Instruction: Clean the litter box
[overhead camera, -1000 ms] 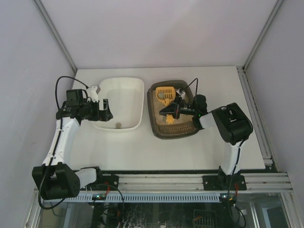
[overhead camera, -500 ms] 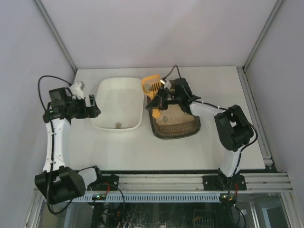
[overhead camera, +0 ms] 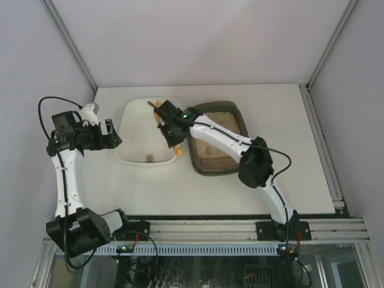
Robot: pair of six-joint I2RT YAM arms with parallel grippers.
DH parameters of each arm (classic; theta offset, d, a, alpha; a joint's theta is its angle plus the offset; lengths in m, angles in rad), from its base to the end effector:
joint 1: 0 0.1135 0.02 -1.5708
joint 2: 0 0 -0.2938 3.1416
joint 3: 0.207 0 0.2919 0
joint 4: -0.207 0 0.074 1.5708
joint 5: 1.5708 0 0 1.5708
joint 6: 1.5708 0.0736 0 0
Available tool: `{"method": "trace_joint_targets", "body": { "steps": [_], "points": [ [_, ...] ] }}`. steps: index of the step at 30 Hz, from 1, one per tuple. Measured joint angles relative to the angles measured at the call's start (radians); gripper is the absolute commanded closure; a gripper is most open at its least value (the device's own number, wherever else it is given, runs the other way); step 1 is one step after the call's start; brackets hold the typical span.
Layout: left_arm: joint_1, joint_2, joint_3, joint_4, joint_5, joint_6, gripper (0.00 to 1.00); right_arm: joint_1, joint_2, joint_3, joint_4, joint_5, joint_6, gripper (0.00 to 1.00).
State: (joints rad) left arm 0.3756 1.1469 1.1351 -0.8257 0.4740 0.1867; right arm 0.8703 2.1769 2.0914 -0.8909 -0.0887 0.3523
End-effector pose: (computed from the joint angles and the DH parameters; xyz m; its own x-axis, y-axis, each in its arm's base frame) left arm 0.2718 0.0710 0.3343 -0.6870 -0.0934 -0.7206 0.0869 0.9741 -0.2090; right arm 0.3557 0.4320 0.2683 -0.7750 -0.3860 -0.5003 -0.5605 0.7856 0.2621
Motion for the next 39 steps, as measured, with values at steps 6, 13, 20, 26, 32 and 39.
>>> {"method": "trace_joint_targets", "body": {
  "steps": [6,13,20,26,32,39],
  "points": [
    [0.007,0.000,-0.002,0.000,0.000,0.002,0.00,0.122,0.179,0.225,-0.241,0.321,-0.102,1.00],
    [0.007,-0.003,-0.010,0.000,0.000,0.010,0.00,0.170,0.187,0.229,-0.331,0.533,-0.193,1.00],
    [0.008,-0.014,-0.042,0.002,0.000,0.017,0.00,0.200,0.167,0.174,-0.277,0.658,-0.317,1.00],
    [0.007,-0.050,-0.050,0.008,-0.003,0.021,0.00,0.230,0.155,0.090,-0.211,0.758,-0.403,1.00],
    [0.007,-0.057,-0.051,0.006,0.000,0.027,0.00,0.227,0.107,0.070,-0.197,0.790,-0.392,1.00],
    [-0.007,-0.056,-0.051,0.005,0.005,0.027,0.00,0.201,-0.089,0.037,-0.217,0.779,-0.328,1.00]
  ]
}}
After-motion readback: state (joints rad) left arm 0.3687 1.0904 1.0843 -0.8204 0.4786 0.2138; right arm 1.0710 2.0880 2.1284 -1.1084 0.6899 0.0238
